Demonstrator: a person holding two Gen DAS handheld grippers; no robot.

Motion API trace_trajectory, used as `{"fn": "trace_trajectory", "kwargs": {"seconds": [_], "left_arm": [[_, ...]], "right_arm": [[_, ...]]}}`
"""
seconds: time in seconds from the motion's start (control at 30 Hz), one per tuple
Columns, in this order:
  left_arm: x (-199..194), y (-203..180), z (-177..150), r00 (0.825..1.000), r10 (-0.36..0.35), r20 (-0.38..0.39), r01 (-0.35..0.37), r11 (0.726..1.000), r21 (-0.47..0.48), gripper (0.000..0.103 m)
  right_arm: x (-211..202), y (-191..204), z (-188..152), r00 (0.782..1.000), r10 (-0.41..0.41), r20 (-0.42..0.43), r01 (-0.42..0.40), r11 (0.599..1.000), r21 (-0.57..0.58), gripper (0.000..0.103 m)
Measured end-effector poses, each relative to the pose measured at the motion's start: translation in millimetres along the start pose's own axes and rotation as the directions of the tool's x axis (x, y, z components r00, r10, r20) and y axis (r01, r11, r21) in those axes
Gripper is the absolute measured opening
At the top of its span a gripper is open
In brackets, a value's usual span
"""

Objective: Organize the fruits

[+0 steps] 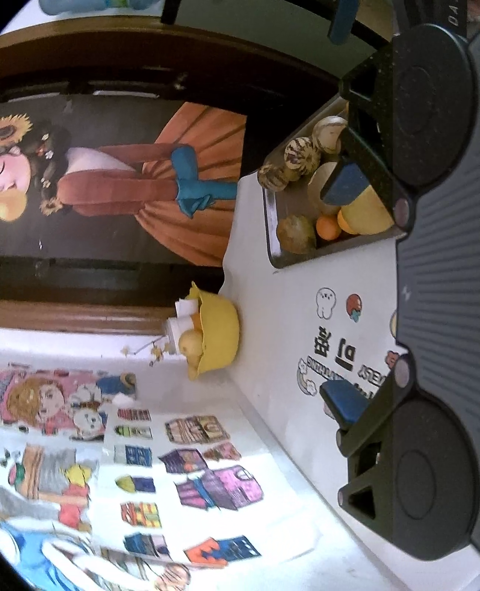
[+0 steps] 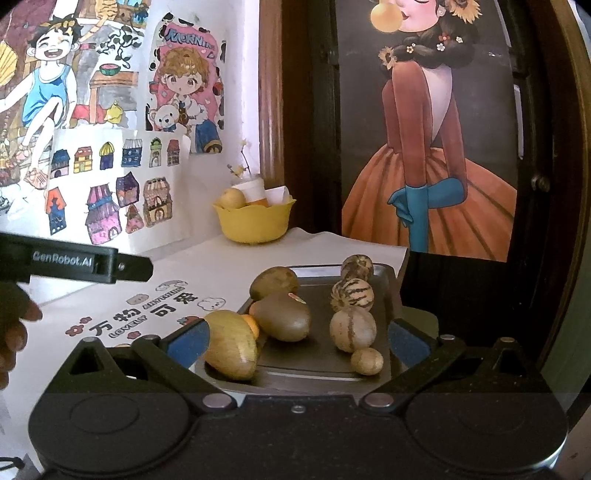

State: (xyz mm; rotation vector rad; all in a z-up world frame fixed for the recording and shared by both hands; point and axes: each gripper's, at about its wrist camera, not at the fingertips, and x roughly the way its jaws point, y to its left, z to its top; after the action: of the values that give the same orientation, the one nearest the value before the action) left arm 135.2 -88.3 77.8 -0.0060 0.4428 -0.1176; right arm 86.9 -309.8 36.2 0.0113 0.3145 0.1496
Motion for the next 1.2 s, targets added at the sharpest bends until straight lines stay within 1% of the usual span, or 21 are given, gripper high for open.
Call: {"fn": "trace_trajectory", "kwargs": {"seconds": [0.13, 0.5, 0.67, 0.9, 1.07, 1.2], "left_arm": [[-11, 6, -9, 1.000, 0.018, 0.013, -0.018, 0.999, -0.036, 0.103], [-36, 20, -30, 0.997, 0.066, 0.046, -0.062, 0.994, -0.089, 0.103], [-46, 31, -40, 0.992, 0.113, 0.063, -0.105, 0.987, -0.119, 0.103], [-59, 46, -55, 0.985, 0.156, 0.067, -0.142, 0.975, -0.173, 0.103], [-69, 53, -64, 0.982, 0.172, 0.074, -0.154, 0.967, -0.204, 0.103], [-78, 57, -69, 0.978, 0.189, 0.090, -0.167, 0.965, -0.204, 0.103]], "right_arm": [[-7, 6, -1, 1.000, 0.003, 0.009, -0.003, 1.000, 0.007, 0.102], [-25, 19, -4, 0.999, 0.007, 0.041, -0.009, 0.999, 0.033, 0.102], [-30, 21, -9, 0.999, -0.002, 0.052, -0.001, 0.999, 0.053, 0.102], [-37, 28, -15, 0.998, -0.008, 0.066, 0.005, 0.999, 0.042, 0.102], [-44, 35, -19, 0.997, -0.005, 0.078, 0.002, 0.999, 0.037, 0.102], [-50, 40, -23, 0.996, -0.001, 0.084, -0.001, 0.999, 0.034, 0.102]]}}
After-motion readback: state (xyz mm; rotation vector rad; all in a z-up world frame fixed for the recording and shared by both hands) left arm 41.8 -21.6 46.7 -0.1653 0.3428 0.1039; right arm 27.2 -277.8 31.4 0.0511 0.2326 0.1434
